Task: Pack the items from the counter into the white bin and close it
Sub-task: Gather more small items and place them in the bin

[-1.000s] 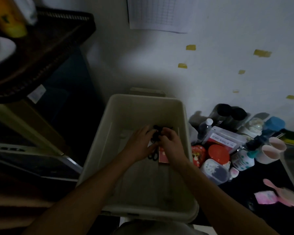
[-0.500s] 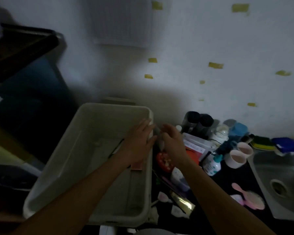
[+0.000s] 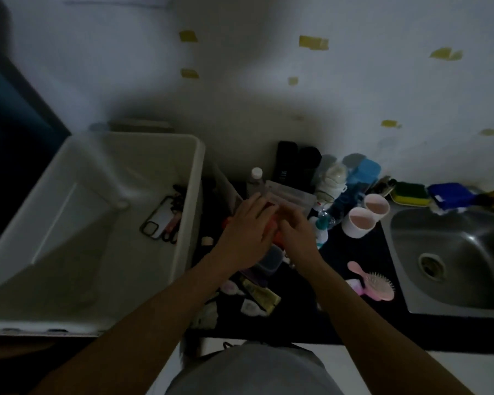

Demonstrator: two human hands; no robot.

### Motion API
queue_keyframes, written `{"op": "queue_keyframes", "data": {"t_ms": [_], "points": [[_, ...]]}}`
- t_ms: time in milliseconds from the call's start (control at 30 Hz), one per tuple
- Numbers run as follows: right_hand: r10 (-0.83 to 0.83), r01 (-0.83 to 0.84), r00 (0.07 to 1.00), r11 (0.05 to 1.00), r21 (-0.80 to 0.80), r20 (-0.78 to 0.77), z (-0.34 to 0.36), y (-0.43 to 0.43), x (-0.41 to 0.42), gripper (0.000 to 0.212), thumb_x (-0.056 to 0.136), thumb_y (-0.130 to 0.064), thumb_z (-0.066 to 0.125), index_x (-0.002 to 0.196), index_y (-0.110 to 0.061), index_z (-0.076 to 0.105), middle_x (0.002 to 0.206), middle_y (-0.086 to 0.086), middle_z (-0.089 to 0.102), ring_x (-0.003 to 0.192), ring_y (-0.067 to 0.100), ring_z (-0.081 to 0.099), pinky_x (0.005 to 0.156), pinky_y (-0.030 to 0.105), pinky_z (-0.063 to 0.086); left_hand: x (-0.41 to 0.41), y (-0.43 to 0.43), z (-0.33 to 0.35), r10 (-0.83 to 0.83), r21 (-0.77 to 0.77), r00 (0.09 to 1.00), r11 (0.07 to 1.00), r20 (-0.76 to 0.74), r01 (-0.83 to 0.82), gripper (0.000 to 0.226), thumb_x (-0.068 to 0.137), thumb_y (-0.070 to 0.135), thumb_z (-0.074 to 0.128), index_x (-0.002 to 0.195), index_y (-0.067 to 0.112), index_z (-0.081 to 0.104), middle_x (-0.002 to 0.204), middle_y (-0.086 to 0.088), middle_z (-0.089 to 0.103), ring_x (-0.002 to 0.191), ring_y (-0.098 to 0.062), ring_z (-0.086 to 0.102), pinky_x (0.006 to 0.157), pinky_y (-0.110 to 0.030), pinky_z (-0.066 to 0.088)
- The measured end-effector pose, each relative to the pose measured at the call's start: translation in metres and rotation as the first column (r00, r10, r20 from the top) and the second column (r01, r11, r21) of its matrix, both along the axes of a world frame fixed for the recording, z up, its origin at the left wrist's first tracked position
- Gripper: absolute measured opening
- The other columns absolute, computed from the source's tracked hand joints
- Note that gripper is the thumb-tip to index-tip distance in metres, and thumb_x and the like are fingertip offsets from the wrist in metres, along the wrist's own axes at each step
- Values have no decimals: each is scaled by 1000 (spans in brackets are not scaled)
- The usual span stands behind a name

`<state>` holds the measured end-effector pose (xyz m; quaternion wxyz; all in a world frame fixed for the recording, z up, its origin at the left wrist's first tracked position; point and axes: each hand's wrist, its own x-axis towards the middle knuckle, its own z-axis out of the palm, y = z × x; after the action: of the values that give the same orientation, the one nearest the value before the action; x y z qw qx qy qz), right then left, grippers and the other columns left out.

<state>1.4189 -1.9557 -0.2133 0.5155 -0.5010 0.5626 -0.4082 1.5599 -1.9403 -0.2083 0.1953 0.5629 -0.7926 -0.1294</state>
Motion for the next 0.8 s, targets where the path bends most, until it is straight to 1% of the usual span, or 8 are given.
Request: {"op": "queue_keyframes", "data": {"t_ms": [167, 233, 333, 367, 467, 567, 633, 800], "points": [[36, -28, 997, 994, 106, -75, -33, 3, -28, 37, 93, -3, 47, 128, -13, 54, 124, 2, 59, 109, 12, 57, 92, 24, 49, -16, 19, -35, 46, 131, 998, 991, -47, -39, 51, 101, 29, 45, 148, 13, 34, 161, -4, 20, 149, -22, 9, 121, -40, 14], [73, -61, 993, 990, 125, -95, -42, 7, -34, 36, 94, -6, 46, 129, -15, 53, 123, -2, 57, 106, 9, 55, 84, 14, 46, -15, 26, -43, 62, 148, 996, 988, -60, -53, 50, 101, 27, 47, 146, 9, 37, 159, -7, 23, 148, -26, 13, 121, -42, 15], [116, -103, 987, 988, 113, -114, -52, 13, -39, 34, 96, -7, 47, 128, -13, 54, 120, -3, 57, 102, 6, 55, 70, -1, 42, -15, 36, -56, 129, 175, 989, 978, -67, -116, 50, 102, 29, 43, 148, 8, 36, 159, -8, 23, 149, -24, 13, 122, -37, 14], [129, -115, 985, 987, 116, -116, -55, 15, -40, 34, 95, -6, 47, 128, -12, 55, 119, -2, 58, 102, 6, 56, 72, -1, 42, -15, 41, -61, 159, 192, 984, 971, -82, -141, 50, 103, 29, 42, 148, 8, 35, 160, -8, 22, 149, -22, 12, 122, -36, 14], [173, -158, 979, 979, 132, -106, -66, 26, -40, 33, 97, -4, 46, 127, -10, 56, 122, 0, 60, 109, 10, 58, 85, 11, 47, -13, 63, -74, 236, 263, 963, 945, -129, -196, 51, 103, 29, 42, 149, 9, 34, 161, -5, 20, 149, -20, 11, 122, -35, 15], [245, -221, 957, 963, 155, -154, -81, 40, -43, 32, 94, -3, 46, 122, -12, 59, 117, -4, 61, 106, 7, 58, 81, 7, 45, -10, 84, -85, 266, 296, 955, 930, -131, -218, 49, 103, 30, 40, 149, 12, 35, 159, -2, 25, 148, -17, 15, 121, -36, 18], [297, -265, 939, 946, 186, -174, -93, 48, -49, 31, 90, -2, 49, 117, -13, 61, 113, -3, 64, 104, 9, 60, 79, 8, 43, -10, 94, -89, 277, 318, 940, 926, -200, -205, 46, 103, 25, 42, 147, 10, 38, 156, -3, 32, 146, -18, 24, 118, -39, 24], [386, -334, 915, 888, 317, -115, -120, 59, -56, 23, 88, 0, 56, 105, -15, 59, 99, -7, 63, 98, 16, 62, 68, 5, 46, -12, 120, -102, 343, 353, 904, 904, -257, -242, 41, 101, 18, 48, 140, 7, 46, 150, -6, 39, 139, -17, 34, 115, -37, 31]]}}
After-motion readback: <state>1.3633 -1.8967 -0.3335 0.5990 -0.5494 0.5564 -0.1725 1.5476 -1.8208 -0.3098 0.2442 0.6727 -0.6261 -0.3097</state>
